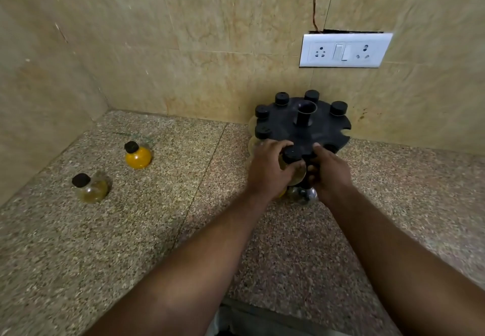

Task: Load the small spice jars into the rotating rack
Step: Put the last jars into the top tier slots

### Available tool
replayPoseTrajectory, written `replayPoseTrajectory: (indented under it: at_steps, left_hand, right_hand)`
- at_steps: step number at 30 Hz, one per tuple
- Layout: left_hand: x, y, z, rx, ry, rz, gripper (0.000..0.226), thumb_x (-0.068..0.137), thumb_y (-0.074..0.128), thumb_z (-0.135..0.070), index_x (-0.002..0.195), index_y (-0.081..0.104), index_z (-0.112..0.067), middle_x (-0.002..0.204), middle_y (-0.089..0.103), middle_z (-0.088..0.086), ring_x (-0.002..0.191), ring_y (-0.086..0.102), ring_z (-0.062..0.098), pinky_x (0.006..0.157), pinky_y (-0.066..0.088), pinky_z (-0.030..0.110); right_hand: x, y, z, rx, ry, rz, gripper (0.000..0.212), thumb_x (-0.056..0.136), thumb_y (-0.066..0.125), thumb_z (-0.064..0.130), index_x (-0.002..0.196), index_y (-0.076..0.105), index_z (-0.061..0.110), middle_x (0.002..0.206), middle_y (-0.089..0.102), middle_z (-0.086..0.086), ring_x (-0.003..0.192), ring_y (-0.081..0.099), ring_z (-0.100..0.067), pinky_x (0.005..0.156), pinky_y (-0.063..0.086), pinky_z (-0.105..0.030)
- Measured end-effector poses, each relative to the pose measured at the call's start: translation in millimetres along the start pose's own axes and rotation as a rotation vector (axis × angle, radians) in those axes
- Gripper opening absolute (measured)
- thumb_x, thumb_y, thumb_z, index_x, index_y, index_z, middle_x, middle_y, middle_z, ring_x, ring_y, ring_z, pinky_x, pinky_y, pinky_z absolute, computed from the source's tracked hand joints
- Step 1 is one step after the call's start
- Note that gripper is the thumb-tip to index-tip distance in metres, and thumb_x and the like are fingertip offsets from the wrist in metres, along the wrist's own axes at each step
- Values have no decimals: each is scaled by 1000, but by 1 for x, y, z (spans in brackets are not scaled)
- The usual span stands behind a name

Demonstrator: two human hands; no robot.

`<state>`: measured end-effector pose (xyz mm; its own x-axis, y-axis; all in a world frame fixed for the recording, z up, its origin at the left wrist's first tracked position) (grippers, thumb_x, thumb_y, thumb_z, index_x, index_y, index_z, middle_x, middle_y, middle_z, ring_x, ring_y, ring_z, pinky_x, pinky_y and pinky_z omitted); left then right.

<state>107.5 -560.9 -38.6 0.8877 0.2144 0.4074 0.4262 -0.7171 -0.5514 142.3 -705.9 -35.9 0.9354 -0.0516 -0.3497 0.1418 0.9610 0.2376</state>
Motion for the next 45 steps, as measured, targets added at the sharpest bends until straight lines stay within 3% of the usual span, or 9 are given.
replayPoseTrajectory:
  at_steps: [8, 13, 19, 23, 28, 33, 36, 41, 45]
  left_hand:
    - [12, 7, 10, 105, 8, 5, 55, 80, 75, -51, 124, 62, -21, 118, 51, 1, 111, 50, 20, 88, 53, 39]
    - [14, 14, 13, -17, -84, -26, 55, 78, 79, -48, 123, 61, -22, 120, 50, 3, 117, 50, 23, 91, 53, 42]
    - [13, 5, 26, -93, -125, -68, 57, 81, 77, -47, 129, 58, -23, 130, 52, 2, 121, 53, 19, 94, 53, 38]
    - [15, -17, 46, -138, -262, -152, 47, 90, 66, -46, 129, 58, -21, 121, 60, 2, 109, 58, 17, 85, 55, 36]
    - [12, -42, 91, -93, -398, -205, 35, 97, 56, -39, 125, 62, -19, 117, 65, 0, 98, 63, 16, 74, 52, 31]
    - [-3, -73, 145, -124, -590, -214, 31, 96, 57, -39, 117, 65, -18, 116, 68, 4, 103, 64, 21, 83, 51, 33]
    - [-10, -101, 187, -117, -681, -243, 35, 96, 59, -38, 122, 65, -15, 118, 67, 5, 107, 62, 23, 86, 49, 32]
    - [-21, -148, 245, -120, -773, -344, 41, 94, 58, -35, 128, 63, -12, 120, 67, 9, 110, 63, 27, 94, 50, 34]
    - [-25, -188, 282, -73, -804, -450, 46, 95, 57, -35, 133, 59, -10, 122, 63, 13, 114, 58, 31, 93, 46, 37]
  right_hand:
    - [5, 3, -2, -131, -7, 34, 24, 102, 58, 28, 85, 65, 13, 67, 61, -5, 48, 50, -14, 44, 37, -27]
    - [2, 9, -2, -133, -3, 47, 26, 105, 52, 25, 82, 60, 15, 62, 55, -1, 38, 45, -6, 37, 33, -23]
    - [-3, 18, -10, -222, -30, 13, 30, 103, 54, 34, 94, 70, 10, 75, 64, -7, 52, 51, -14, 54, 42, -31]
    - [-22, 36, -24, -309, -38, 101, 31, 103, 53, 37, 100, 73, 14, 78, 67, -4, 56, 51, -14, 53, 39, -29]
    - [-37, 70, -55, -493, -50, 272, 27, 102, 56, 29, 96, 73, 9, 77, 64, -5, 61, 53, -14, 55, 41, -28]
    - [-27, 117, -88, -687, -15, 366, 30, 102, 56, 30, 98, 71, 5, 85, 72, -9, 59, 58, -15, 55, 45, -29]
    - [-17, 157, -111, -739, 5, 407, 20, 100, 57, 28, 96, 69, 13, 91, 74, -9, 65, 64, -18, 58, 48, -31]
    - [-5, 229, -148, -832, -19, 499, 17, 98, 60, 27, 112, 66, 19, 88, 72, -4, 68, 66, -18, 55, 51, -27]
    - [5, 276, -177, -1014, -95, 581, 27, 93, 62, 37, 118, 63, 26, 91, 71, -1, 77, 68, -20, 74, 57, -39]
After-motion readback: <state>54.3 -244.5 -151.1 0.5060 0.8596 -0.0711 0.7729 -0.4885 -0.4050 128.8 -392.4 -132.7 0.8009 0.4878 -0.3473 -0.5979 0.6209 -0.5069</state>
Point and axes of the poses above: each hand's wrist, its own x-axis towards the middle knuckle, its own y-axis out of the palm, z = x × y, the point moved 2 cm from there along x, towards the middle knuckle
